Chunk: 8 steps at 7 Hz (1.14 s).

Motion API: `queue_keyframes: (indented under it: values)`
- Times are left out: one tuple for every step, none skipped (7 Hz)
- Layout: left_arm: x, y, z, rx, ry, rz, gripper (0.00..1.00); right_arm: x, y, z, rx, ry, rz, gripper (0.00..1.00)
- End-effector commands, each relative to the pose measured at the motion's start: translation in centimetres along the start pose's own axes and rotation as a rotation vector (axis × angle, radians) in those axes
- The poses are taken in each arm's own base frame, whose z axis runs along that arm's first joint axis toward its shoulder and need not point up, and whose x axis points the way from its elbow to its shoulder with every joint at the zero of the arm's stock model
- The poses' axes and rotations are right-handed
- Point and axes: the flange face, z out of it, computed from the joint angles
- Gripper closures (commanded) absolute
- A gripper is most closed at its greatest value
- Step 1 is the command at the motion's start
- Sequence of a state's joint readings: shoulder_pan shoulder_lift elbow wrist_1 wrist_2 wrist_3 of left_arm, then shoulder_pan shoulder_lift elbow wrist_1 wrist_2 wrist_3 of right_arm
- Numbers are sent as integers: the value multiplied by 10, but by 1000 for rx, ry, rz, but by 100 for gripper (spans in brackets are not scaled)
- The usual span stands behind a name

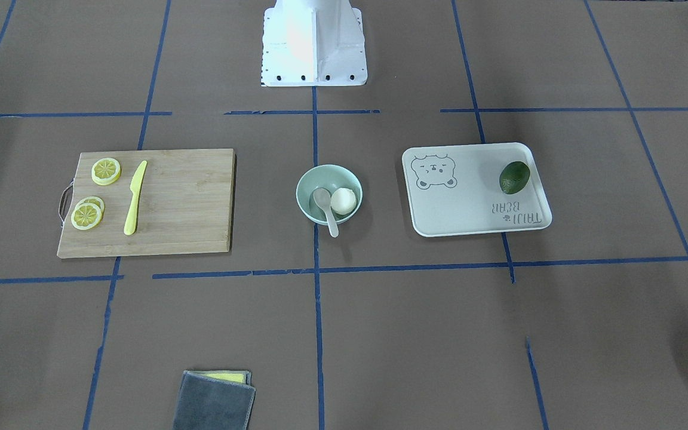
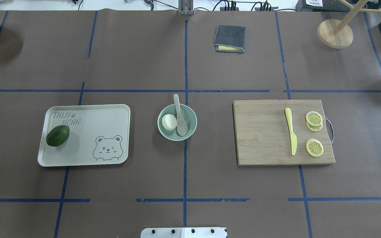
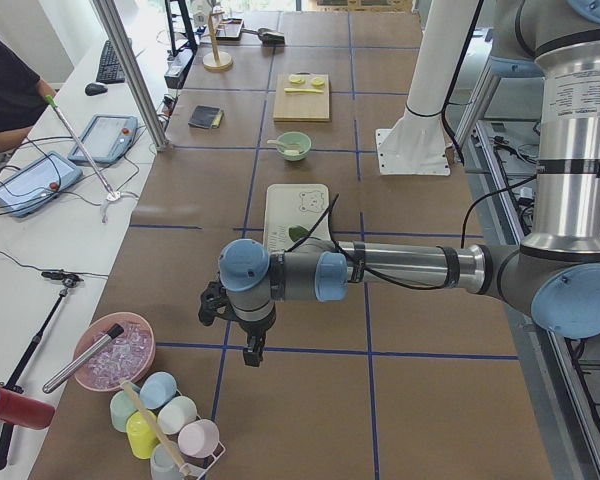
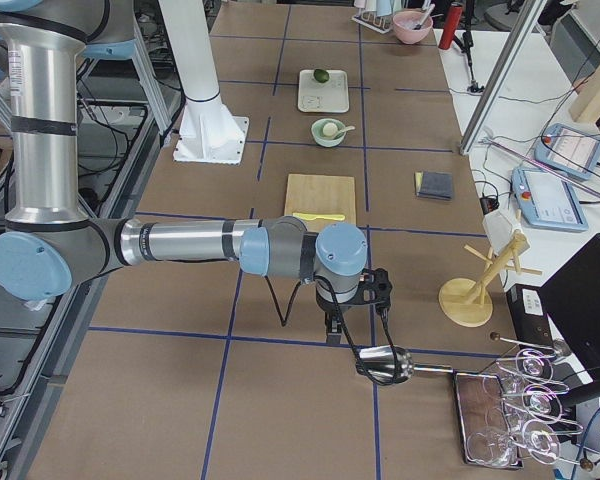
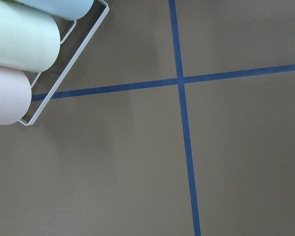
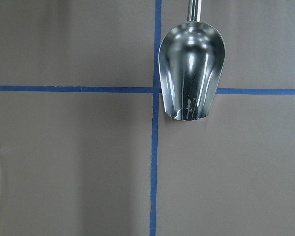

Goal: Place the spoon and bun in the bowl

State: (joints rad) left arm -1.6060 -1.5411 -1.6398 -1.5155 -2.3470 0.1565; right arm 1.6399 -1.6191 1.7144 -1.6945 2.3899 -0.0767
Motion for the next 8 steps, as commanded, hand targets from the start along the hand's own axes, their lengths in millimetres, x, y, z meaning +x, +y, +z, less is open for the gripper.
queue_keyframes:
  values:
    - [0,0,0,-1,0,-1,0,-1,0,-1,2,0,-2,0]
    - [0,0,0,0,0,2,0,-3,-1,-3,6,0,-5,0]
    - [0,0,0,0,0,2,0,-3,-1,-3,7,1,-6,0]
    - [-1,1,1,-2,0,0,0,-4,-2,-4,8,1,-8,0]
    - [0,0,0,0,0,2,0,-3,-1,-3,6,0,-8,0]
    - [2,-1,-2,4,-1,4,0,-3,-1,-3,7,1,-7,0]
    - [1,0,-1,3,0,1,0,-5,-5,-5,11,1,-12,0]
    - [1,0,-1,3,0,-37,0,-5,-6,-5,11,1,-12,0]
